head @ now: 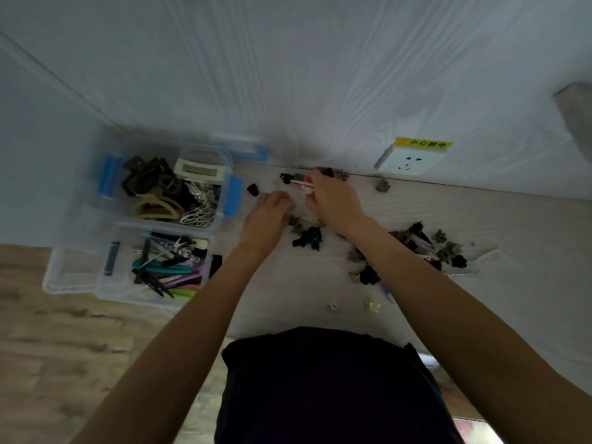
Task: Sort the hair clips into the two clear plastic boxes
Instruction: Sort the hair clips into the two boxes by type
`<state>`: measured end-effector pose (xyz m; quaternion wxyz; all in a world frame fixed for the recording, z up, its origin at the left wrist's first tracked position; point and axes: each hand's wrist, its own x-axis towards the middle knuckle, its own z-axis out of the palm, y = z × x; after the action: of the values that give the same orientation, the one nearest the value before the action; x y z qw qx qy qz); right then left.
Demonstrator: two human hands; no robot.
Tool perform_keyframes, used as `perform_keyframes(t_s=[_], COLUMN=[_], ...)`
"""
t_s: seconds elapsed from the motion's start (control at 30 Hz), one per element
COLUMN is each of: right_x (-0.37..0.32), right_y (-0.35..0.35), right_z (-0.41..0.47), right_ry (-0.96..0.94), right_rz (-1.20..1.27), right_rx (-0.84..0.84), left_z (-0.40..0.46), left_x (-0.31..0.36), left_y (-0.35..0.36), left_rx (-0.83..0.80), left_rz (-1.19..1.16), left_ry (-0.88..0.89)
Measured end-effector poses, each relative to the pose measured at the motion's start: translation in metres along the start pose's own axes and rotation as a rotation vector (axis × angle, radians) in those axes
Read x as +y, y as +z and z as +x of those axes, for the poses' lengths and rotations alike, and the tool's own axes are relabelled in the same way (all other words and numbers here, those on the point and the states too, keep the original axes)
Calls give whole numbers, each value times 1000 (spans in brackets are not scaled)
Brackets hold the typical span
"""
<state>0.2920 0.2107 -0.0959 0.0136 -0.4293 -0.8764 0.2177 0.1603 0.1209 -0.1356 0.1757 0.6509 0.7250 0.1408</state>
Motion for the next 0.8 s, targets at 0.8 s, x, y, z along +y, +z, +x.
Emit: perform_keyframes(t_s=[0.8], right_x=[21], right_y=[-7], right_z=[-36], right_ry=[237], right_rz=[369], right_rx=[48], left_z=[-1], left_x=[10], left_y=[-30], left_rx=[-183], left_rz=[-40], left_ry=[142])
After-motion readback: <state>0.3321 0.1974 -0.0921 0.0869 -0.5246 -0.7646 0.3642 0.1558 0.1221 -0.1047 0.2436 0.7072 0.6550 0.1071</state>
